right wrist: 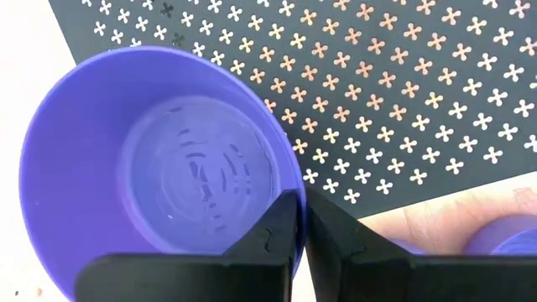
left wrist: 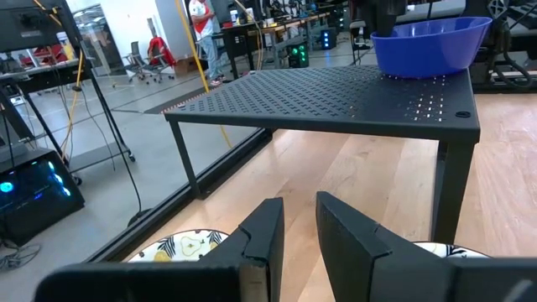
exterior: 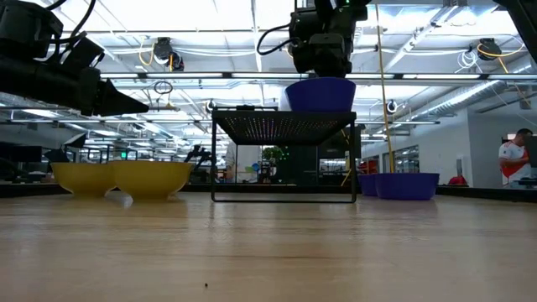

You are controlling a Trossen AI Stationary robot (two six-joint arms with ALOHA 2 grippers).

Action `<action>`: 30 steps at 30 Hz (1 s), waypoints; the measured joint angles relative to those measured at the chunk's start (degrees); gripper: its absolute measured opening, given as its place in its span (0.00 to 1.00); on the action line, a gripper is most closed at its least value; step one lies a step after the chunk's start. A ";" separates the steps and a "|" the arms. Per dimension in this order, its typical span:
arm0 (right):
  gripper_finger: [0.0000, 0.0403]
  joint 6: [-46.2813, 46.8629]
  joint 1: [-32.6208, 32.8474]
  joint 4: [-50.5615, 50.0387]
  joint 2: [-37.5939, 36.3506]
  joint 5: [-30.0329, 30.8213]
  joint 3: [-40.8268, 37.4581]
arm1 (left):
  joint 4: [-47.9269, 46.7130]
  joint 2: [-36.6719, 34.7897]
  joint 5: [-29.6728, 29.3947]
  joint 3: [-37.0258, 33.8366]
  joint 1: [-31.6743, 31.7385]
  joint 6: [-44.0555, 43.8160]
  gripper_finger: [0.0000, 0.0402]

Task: Pick & Place Mini bowls
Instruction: Put the bottom blue bowl on the shelf, then stack the bottom blue bowl on the blue bowl on the shelf

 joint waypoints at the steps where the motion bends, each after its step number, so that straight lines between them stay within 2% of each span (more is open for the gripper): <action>1: 0.04 0.28 0.00 0.01 0.00 0.00 0.00 | 0.01 0.00 0.01 0.02 0.01 0.00 0.19; 10: 0.08 0.40 0.04 0.40 0.00 0.00 0.00 | 0.02 0.02 0.00 0.02 0.01 -0.01 0.19; 20: 0.22 1.23 0.07 3.69 -0.17 0.00 -0.02 | 0.01 0.00 0.00 0.01 0.02 0.00 0.19; 30: 0.31 0.81 -0.72 4.28 -5.39 1.65 -0.02 | 0.02 0.00 0.00 0.02 0.01 0.00 0.19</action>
